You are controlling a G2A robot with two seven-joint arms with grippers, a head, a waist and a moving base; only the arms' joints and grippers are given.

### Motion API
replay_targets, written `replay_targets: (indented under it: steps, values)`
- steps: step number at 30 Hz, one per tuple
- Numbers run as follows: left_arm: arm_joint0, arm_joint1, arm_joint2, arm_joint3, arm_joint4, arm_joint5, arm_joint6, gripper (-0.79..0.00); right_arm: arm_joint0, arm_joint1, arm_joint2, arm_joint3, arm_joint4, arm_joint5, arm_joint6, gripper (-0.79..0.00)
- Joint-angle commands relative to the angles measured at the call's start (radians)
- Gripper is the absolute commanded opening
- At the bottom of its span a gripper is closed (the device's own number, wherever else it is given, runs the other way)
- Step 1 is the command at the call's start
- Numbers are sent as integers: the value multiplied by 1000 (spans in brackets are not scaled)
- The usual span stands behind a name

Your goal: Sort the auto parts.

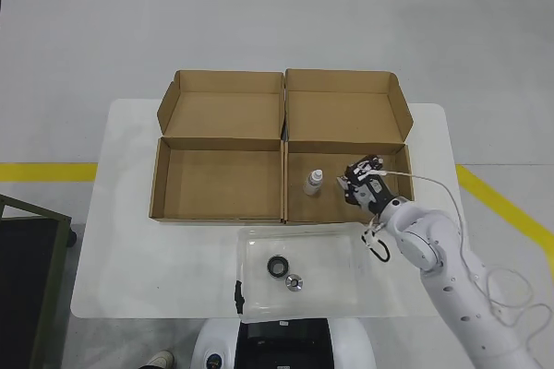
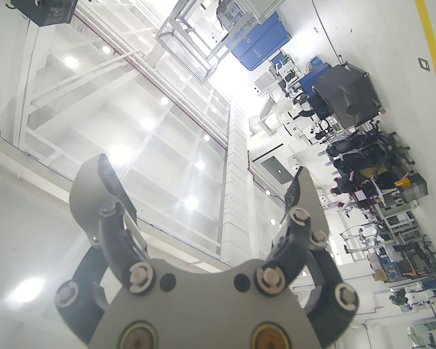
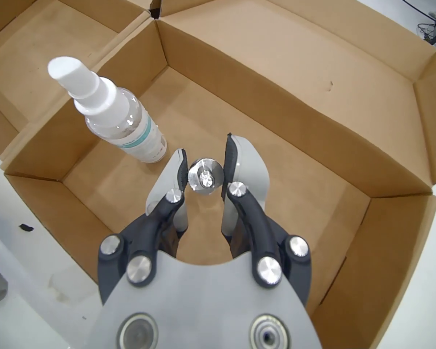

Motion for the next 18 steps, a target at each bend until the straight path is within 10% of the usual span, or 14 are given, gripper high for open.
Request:
replay_targets:
  steps: [1,13,18]
  values:
    - [0,0,0,0,0,0,0,0,8,-2,-7,13,-2,0,5,-785]
    - [0,0,0,0,0,0,0,0,65,-16,-57,86,-30,-9,35,-730]
    - [0,0,0,0,0,0,0,0,79,-22,-74,103,-32,-4,33,-416]
